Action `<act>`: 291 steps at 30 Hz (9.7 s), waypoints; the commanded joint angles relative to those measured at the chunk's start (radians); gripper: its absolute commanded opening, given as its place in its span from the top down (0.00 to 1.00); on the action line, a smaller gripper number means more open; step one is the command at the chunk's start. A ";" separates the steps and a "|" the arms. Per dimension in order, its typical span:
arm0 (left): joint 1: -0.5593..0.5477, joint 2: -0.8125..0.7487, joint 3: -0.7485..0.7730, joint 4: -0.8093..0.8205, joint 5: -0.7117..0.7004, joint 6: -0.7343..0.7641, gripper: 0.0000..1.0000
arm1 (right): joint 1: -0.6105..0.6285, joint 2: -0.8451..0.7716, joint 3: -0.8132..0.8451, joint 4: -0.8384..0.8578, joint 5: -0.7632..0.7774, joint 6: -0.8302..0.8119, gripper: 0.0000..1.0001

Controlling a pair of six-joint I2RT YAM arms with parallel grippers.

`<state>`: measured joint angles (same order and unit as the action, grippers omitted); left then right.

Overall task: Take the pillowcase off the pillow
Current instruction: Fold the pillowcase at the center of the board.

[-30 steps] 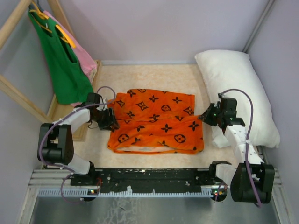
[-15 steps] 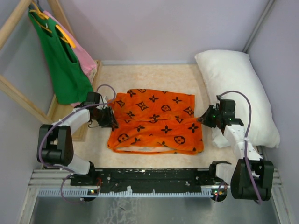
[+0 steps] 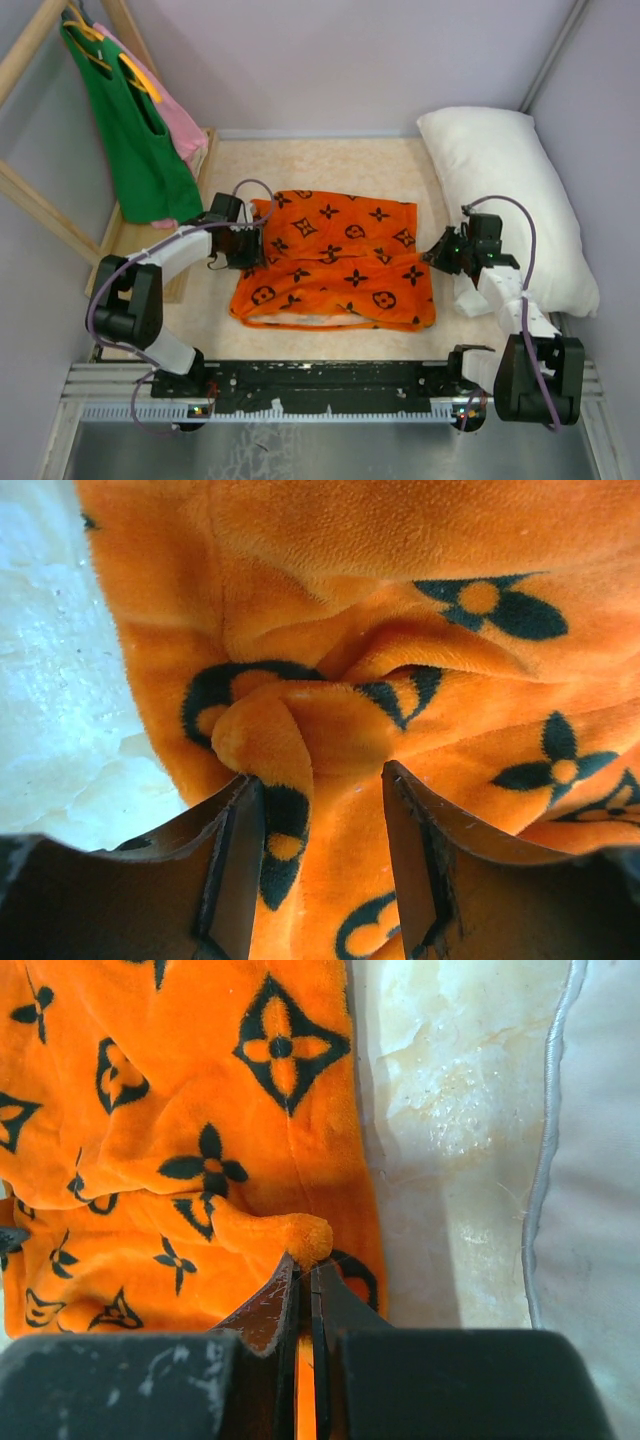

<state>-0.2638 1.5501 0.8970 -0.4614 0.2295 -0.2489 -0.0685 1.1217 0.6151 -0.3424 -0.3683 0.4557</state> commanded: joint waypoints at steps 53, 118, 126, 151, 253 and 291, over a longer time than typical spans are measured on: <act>0.101 -0.601 0.946 0.644 -0.191 0.226 1.00 | -0.040 0.059 1.623 0.375 0.059 0.067 1.00; 0.179 0.445 0.864 0.915 -0.158 0.384 1.00 | -0.039 0.814 1.289 0.478 0.087 -0.101 1.00; 0.164 0.153 0.379 1.032 -0.121 0.243 1.00 | -0.064 0.509 0.838 0.569 0.067 -0.078 1.00; -0.110 -0.335 -0.294 0.550 -0.459 -0.103 1.00 | -0.067 0.170 0.004 0.451 0.026 0.121 1.00; -0.219 -0.015 -0.137 0.072 -0.417 -0.478 0.21 | 0.352 0.270 0.367 0.193 0.116 0.070 0.34; 0.200 0.416 0.719 0.038 -0.086 0.153 0.03 | 0.088 1.141 1.047 0.124 0.076 -0.327 0.48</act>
<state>-0.0830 1.9125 1.5436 -0.4664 0.1444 -0.1699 0.0174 2.2196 1.6253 -0.1730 -0.2962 0.1795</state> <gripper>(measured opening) 0.974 0.552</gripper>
